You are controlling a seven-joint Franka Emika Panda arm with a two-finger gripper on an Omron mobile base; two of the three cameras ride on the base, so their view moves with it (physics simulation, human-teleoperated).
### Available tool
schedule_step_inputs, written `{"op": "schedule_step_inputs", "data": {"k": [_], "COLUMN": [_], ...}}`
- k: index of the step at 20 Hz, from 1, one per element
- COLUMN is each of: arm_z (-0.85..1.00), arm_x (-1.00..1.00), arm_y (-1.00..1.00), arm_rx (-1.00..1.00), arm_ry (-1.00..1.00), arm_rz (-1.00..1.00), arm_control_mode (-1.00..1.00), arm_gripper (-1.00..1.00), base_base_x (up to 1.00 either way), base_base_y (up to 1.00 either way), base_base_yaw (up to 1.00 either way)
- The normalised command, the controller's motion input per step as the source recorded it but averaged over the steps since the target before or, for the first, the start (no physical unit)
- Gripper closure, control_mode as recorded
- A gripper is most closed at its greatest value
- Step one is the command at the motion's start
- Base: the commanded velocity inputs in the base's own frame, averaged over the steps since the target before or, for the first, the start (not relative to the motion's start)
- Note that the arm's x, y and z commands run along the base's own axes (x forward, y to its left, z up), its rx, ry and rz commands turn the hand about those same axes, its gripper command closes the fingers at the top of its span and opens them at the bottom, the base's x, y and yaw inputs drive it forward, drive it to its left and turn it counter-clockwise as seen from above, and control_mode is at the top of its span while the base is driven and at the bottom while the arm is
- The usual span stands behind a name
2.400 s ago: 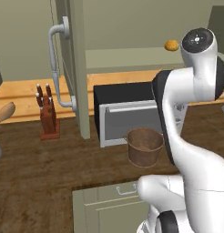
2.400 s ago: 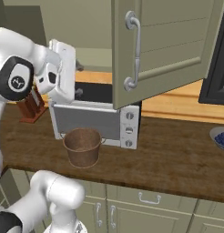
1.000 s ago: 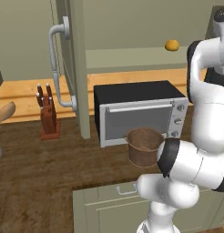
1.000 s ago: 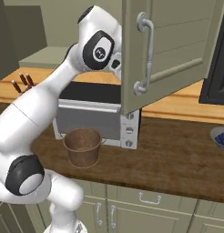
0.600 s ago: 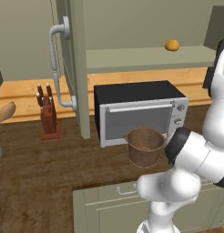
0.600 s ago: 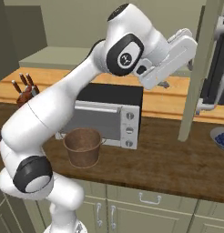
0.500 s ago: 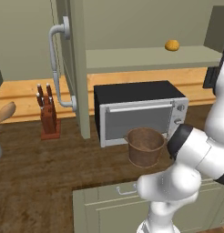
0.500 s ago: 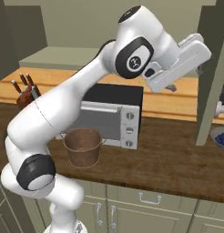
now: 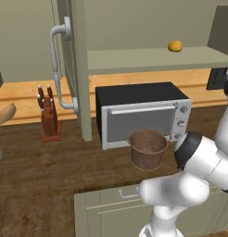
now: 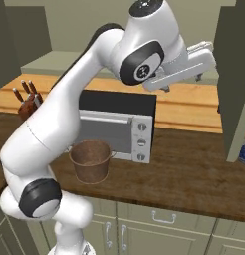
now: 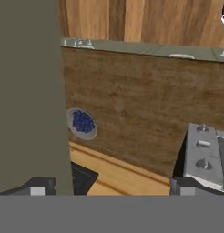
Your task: Open the cabinet, pick up the bread from the cabinet and place it in the basket. Then move the basket to the dining counter.
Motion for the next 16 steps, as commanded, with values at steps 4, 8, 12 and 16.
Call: {"op": "schedule_step_inputs", "data": {"k": [4, 8, 12, 16], "arm_z": [-0.01, -0.01, 0.13, 0.13], "arm_x": [0.02, 0.0, -0.21, -0.43], "arm_y": [1.0, 1.0, 0.87, 0.39], "arm_rx": [0.01, -0.08, -0.23, -0.33], "arm_ry": [-0.12, -0.13, -0.01, -0.02], "arm_rz": [0.35, 0.45, 0.73, 0.88], "arm_control_mode": [-1.0, -1.0, -1.0, -1.0], "arm_gripper": [-1.0, -1.0, -1.0, -1.0], "base_base_x": [0.0, 0.0, 0.0, 0.0], "base_base_y": [0.0, 0.0, 0.0, 0.0], "base_base_yaw": [0.0, 0.0, 0.0, 0.0]}}
